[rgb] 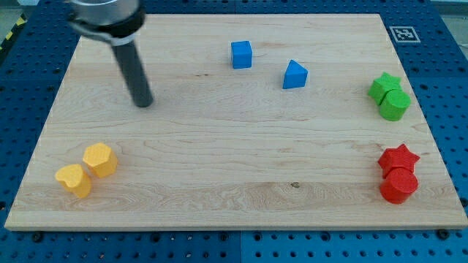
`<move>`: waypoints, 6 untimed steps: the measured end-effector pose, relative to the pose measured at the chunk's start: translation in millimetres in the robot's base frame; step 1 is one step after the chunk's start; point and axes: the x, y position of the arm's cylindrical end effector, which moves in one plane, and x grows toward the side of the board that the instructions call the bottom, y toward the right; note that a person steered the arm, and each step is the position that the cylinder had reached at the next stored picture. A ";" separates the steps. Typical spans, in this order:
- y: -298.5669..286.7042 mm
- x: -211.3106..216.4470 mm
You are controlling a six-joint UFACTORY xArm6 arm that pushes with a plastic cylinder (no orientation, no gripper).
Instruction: Push the blue cube towards the bottom center
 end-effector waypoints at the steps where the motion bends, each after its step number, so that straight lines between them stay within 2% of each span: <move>1: 1.5 0.0; 5: 13.7 -1.2; 6: 22.8 -24.0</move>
